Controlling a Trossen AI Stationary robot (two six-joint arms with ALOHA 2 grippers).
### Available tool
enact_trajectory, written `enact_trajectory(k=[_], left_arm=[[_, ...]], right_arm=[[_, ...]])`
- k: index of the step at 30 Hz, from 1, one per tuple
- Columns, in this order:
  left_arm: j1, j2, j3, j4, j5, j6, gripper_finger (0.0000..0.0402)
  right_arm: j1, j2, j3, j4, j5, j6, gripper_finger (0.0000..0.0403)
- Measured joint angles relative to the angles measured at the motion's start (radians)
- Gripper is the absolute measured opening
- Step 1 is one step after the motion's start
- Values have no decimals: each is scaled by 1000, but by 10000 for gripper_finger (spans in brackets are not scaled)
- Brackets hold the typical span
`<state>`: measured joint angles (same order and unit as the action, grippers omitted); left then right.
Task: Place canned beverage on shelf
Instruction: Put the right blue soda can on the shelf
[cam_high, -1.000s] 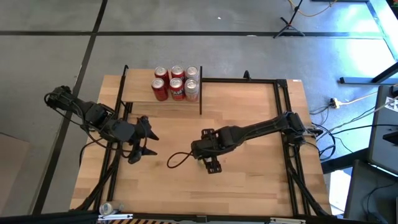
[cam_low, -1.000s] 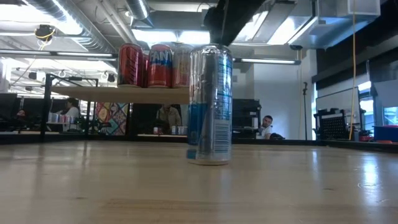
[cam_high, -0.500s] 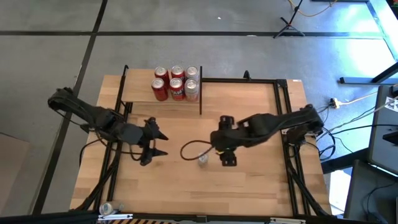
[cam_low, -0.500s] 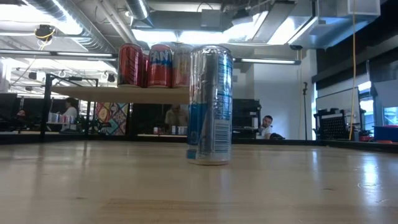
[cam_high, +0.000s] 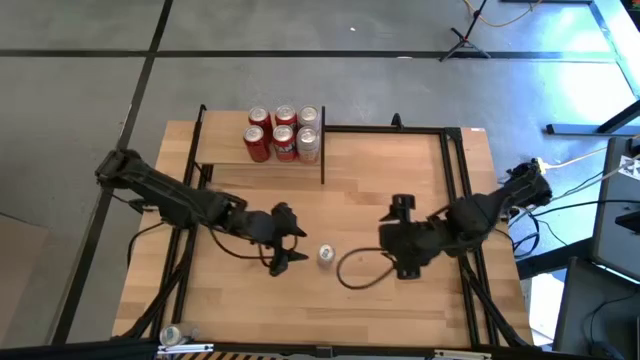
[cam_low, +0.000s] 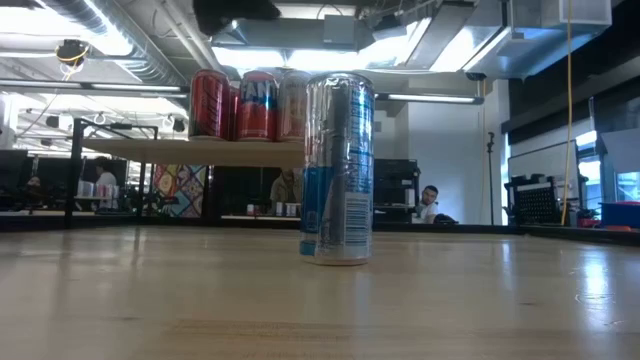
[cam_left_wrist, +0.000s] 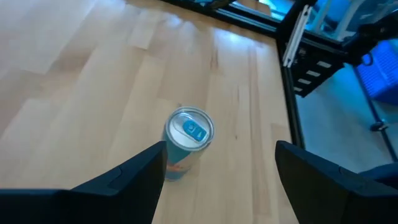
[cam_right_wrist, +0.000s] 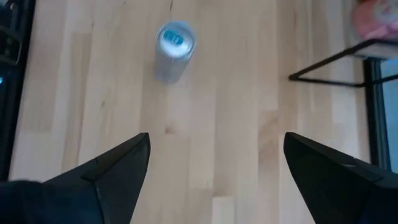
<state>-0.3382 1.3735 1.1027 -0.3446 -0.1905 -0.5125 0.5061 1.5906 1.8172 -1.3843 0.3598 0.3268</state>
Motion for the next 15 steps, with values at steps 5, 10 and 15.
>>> enact_trajectory(k=[5,10,15], left_arm=[[4,106,0,89,-36,27,286],[15,205,0,168,-40,29,286],[22,276,0,225,-65,36,286]], right_arm=[[43,-71,-140,52,7,71,358],[73,-110,-222,86,6,135,358],[80,-111,-242,94,-5,146,358]])
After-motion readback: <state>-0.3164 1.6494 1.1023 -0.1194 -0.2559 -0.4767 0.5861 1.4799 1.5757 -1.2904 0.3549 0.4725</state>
